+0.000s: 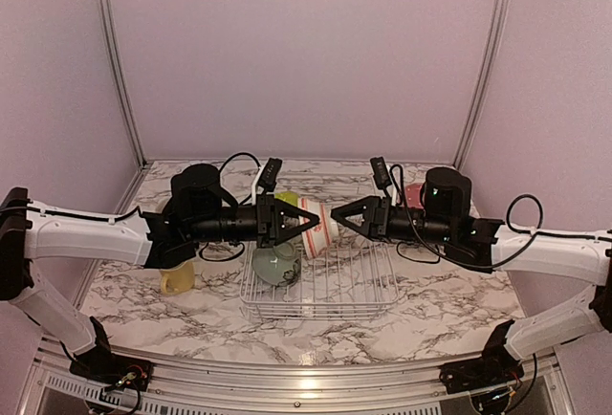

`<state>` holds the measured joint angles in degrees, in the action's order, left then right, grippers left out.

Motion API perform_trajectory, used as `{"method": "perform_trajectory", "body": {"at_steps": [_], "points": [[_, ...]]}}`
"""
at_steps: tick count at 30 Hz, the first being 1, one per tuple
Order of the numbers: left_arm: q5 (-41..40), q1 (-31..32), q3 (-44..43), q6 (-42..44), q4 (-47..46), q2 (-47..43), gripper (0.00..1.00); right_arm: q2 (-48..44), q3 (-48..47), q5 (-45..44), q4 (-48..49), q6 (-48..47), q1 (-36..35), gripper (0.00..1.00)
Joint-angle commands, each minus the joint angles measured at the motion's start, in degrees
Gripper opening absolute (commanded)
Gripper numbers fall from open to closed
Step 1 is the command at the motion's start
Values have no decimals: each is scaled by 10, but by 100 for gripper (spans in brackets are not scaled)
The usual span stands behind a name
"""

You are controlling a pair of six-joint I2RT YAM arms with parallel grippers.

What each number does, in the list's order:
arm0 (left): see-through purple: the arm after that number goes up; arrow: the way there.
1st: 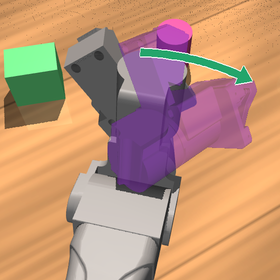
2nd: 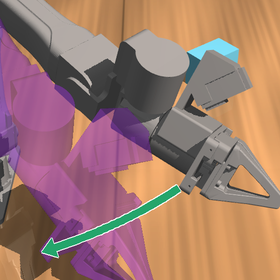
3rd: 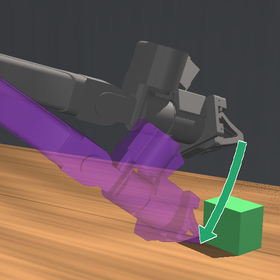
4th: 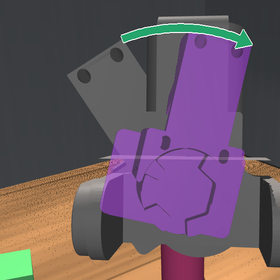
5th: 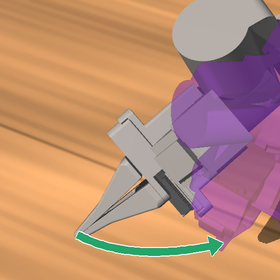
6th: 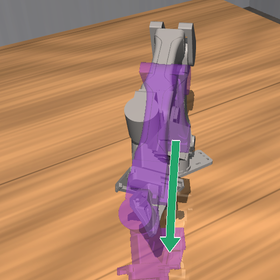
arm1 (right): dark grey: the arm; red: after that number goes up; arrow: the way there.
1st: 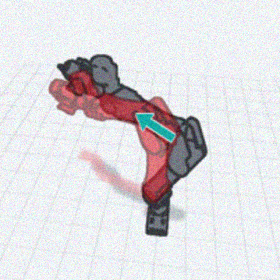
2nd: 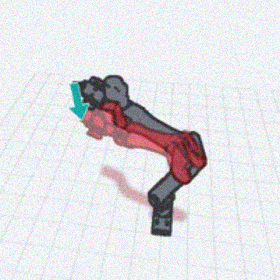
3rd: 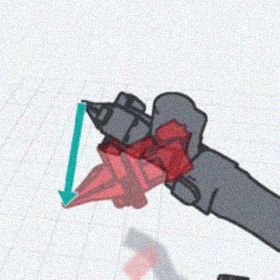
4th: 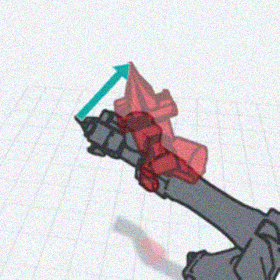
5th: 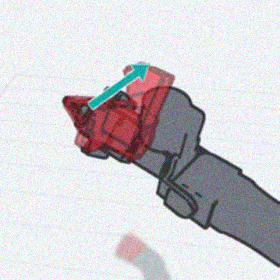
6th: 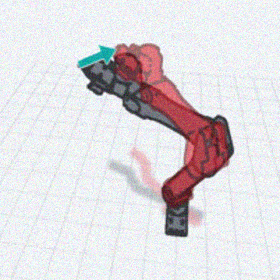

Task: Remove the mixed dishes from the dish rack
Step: Pass from the right arm to the left, then place the bowl at the corner of the board.

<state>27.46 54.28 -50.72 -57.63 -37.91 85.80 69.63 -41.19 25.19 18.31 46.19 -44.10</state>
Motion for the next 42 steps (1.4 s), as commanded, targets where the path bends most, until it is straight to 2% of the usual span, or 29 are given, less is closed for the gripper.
{"method": "perform_trajectory", "body": {"at_steps": [1, 3, 6, 9, 13, 18, 22, 26, 29, 32, 36, 42], "points": [[-18, 1, -18, 43, 57, -14, 0, -8, -13, -12, 8, -12, 3, 33], [-33, 1, -26, 67, 94, -24, 0, -9, -17, -18, -5, -19, 4, 44], [-68, 1, -39, 108, 160, -45, 0, -14, -24, -30, -32, -32, 4, 70], [-111, 0, -57, 153, 235, -66, 0, -23, -29, -42, -54, -44, 4, 80], [-209, -1, -102, 223, 383, -96, 0, -29, -42, -70, -106, -66, 3, 82], [-453, -1, -166, 272, 584, -116, 0, -31, -45, -83, -129, -75, 4, 82], [-679, -15, -203, 212, 751, -106, 0, -30, -46, -90, -136, -79, 3, 81], [-779, -66, -200, 142, 865, -108, 0, -28, -48, -92, -142, -83, 4, 81], [-822, -109, -180, 76, 923, -132, 0, -27, -49, -95, -146, -86, 4, 81], [-834, -146, -136, 25, 935, -173, 0, -27, -47, -95, -147, -85, 4, 81], [-810, -185, -88, -31, 933, -199, 0, -28, -45, -96, -147, -84, 4, 81], [-728, -220, -42, -80, 928, -155, 0, -24, -46, -95, -146, -81, 3, 81]]}}
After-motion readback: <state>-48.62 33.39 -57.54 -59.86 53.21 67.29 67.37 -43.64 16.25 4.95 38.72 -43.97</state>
